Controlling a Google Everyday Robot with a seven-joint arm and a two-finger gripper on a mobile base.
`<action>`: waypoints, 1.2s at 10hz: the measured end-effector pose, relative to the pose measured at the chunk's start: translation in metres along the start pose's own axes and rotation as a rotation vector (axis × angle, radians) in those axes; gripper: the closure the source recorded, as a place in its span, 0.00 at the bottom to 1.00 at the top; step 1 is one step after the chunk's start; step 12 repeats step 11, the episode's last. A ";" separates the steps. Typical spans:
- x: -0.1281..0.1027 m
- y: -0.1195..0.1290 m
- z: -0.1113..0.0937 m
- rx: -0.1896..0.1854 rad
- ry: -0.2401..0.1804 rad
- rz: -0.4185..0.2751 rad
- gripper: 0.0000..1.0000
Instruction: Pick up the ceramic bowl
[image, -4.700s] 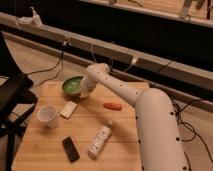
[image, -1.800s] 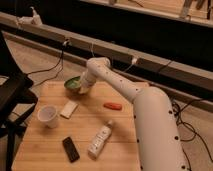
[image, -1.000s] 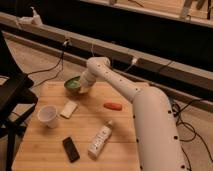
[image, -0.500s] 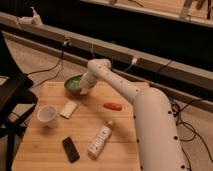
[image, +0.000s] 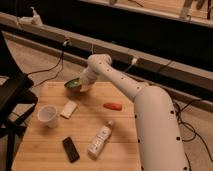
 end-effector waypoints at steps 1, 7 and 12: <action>-0.001 -0.001 -0.002 0.013 0.012 -0.001 0.68; -0.019 -0.025 -0.037 0.119 0.068 -0.064 1.00; -0.026 -0.032 -0.056 0.195 0.075 -0.089 0.99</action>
